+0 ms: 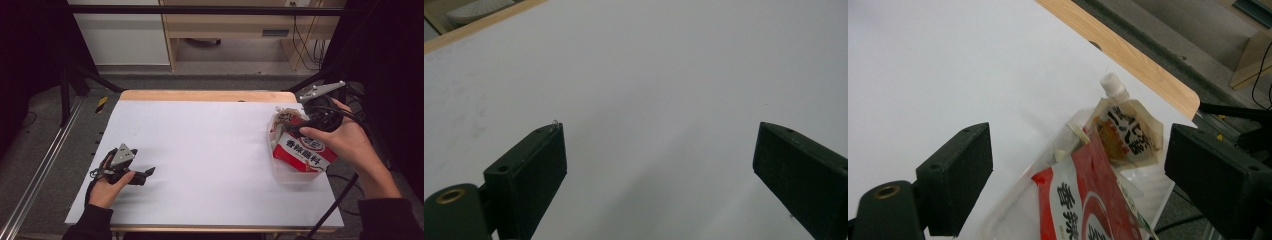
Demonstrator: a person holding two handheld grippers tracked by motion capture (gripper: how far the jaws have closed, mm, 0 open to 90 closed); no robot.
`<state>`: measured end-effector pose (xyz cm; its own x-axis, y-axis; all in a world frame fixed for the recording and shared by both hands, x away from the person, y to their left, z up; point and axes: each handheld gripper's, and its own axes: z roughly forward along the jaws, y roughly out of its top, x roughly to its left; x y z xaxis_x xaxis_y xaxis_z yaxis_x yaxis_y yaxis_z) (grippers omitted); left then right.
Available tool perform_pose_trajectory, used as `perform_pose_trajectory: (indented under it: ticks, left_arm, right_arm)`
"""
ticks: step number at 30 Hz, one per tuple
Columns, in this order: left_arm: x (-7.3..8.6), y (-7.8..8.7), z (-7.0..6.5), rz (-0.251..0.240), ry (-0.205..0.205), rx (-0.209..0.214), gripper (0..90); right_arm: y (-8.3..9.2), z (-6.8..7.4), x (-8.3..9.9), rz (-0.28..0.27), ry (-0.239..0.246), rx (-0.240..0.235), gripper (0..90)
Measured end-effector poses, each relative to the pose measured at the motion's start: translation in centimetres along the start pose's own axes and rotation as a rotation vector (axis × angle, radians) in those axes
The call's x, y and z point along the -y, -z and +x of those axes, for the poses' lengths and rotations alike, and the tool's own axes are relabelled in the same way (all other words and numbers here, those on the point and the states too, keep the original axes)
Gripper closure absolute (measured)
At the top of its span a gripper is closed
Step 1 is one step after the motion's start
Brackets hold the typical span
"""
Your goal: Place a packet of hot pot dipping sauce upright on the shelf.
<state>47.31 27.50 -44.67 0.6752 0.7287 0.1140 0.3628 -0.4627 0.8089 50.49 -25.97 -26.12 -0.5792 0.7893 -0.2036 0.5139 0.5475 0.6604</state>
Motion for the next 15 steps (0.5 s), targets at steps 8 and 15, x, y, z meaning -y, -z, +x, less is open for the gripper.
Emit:
perform_pose_trajectory:
  ticks: [8,15]
  left_arm:
    - [0.0,0.0,0.1,-0.001,0.001,0.0,7.0]
    - [0.0,0.0,0.0,-0.003,-0.002,-0.004,7.0]
  right_arm:
    - [-0.8,0.8,-1.9,-0.021,-0.002,0.012,11.9]
    - [-1.0,2.1,-3.9,-0.071,0.003,0.032,11.7]
